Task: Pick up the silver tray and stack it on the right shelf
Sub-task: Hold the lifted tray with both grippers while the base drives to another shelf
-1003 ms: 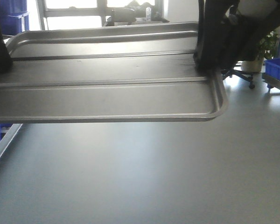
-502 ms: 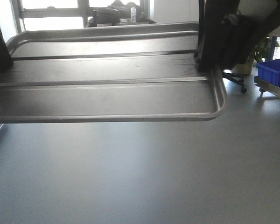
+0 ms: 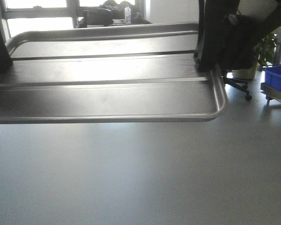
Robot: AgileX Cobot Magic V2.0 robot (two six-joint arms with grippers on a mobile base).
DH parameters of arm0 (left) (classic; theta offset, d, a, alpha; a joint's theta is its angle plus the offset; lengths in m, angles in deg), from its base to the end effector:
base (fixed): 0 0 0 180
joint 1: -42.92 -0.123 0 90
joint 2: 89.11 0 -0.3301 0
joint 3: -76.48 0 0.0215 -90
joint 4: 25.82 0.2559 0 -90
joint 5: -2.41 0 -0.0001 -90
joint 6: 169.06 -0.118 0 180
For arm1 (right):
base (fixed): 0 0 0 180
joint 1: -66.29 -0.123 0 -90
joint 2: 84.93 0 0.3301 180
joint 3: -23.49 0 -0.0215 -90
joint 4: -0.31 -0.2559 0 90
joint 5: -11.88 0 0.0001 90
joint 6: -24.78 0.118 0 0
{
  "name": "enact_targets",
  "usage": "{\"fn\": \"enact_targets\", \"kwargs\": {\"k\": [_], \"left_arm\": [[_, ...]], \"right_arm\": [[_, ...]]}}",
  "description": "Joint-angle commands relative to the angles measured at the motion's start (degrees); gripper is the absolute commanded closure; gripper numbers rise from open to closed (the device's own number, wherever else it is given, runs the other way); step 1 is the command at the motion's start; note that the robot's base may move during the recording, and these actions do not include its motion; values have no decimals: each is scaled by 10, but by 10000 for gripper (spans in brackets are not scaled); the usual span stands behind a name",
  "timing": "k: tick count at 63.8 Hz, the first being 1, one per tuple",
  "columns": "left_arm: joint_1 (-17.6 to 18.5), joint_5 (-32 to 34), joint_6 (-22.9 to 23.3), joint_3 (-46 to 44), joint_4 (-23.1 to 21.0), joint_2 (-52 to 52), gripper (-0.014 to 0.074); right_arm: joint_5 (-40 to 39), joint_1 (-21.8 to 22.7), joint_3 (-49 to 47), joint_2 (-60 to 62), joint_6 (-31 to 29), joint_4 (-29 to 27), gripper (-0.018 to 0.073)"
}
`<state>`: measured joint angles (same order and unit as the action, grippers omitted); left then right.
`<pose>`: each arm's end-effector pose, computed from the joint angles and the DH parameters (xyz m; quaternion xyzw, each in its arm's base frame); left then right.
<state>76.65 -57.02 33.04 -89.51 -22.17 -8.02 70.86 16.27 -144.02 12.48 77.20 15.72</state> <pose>0.2168 -0.1370 0.3414 0.1085 0.9689 -0.0764 0.2089 0.1916 0.1866 0.3466 -0.0213 0.9663 0.0935 0.2387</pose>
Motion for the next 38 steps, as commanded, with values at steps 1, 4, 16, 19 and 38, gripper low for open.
{"fn": "enact_targets", "kwargs": {"k": [1,4,16,19,38], "left_arm": [[4,11,-6,-20,9,-14,690],[4,11,-6,-20,9,-14,690],[4,11,-6,-20,9,-13,690],[4,11,-6,-20,9,-13,690],[4,11,-6,-20,9,-13,690]], "right_arm": [[-18,-3,-22,19,-12,24,503],[-18,-3,-22,19,-12,24,503],[-19,-3,-22,19,-12,24,503],[-18,-3,-22,19,-12,24,503],[-18,-3,-22,19,-12,24,503]]}}
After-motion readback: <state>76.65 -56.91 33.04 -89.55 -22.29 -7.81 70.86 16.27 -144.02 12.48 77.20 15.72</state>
